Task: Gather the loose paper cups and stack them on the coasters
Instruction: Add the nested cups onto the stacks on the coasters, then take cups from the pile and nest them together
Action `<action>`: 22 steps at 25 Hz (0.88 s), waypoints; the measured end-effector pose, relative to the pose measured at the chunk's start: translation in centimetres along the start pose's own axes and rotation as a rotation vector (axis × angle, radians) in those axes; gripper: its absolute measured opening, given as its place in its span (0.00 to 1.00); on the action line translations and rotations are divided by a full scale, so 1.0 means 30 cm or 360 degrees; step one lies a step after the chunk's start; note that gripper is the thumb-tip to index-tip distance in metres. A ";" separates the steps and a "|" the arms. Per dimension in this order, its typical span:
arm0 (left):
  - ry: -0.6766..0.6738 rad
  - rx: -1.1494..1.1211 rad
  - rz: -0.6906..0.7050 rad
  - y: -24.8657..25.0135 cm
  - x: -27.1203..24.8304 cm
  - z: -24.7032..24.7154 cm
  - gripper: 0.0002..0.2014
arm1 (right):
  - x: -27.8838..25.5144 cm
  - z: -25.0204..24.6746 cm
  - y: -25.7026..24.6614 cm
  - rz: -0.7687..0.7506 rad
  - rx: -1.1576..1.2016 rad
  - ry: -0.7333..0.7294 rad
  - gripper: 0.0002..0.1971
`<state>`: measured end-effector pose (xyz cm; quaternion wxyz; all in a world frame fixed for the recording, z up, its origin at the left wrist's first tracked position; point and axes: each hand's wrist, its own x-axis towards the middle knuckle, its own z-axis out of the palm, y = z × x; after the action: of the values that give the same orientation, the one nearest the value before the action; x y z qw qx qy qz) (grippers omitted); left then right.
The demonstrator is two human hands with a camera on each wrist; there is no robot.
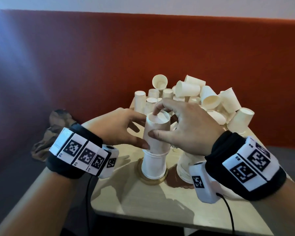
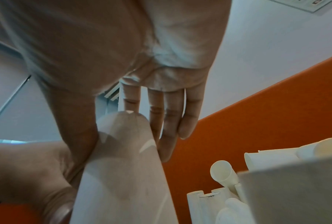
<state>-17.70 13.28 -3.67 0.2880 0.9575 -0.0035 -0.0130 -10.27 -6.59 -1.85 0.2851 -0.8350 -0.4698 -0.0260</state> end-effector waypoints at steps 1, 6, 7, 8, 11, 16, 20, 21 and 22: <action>0.0004 0.0010 -0.0004 -0.005 0.007 0.008 0.23 | 0.001 0.006 -0.003 0.0013 -0.0064 -0.0035 0.20; -0.0069 0.0034 -0.0067 -0.019 0.037 0.035 0.20 | 0.000 0.027 -0.007 0.0114 -0.0313 -0.0180 0.20; -0.0090 0.0016 -0.0072 -0.023 0.039 0.036 0.20 | 0.000 0.032 -0.006 0.0113 -0.0338 -0.0199 0.20; -0.0106 0.0000 -0.0081 -0.028 0.038 0.037 0.20 | -0.001 0.040 -0.005 0.0098 -0.0375 -0.0213 0.21; -0.0119 0.0000 -0.0141 -0.037 0.038 0.042 0.19 | -0.005 0.067 -0.001 0.0033 -0.0530 -0.0268 0.24; -0.0175 -0.0040 -0.0208 -0.037 0.044 0.052 0.25 | -0.012 0.069 0.011 -0.0012 -0.0646 -0.0414 0.23; -0.0229 0.0185 -0.0335 -0.015 0.066 0.016 0.26 | -0.002 -0.004 0.017 -0.0008 -0.0569 -0.0454 0.22; -0.0240 0.0262 -0.0376 -0.001 0.071 -0.011 0.26 | 0.004 -0.033 0.019 -0.0008 -0.0537 -0.0421 0.21; -0.0224 0.0338 -0.0406 0.016 0.077 -0.044 0.24 | 0.014 -0.064 0.024 -0.0006 -0.0513 -0.0374 0.19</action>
<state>-15.35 13.56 -2.36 0.1805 0.9720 0.0964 -0.1159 -9.04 -7.51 -0.44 0.0908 -0.8663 -0.4912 -0.0038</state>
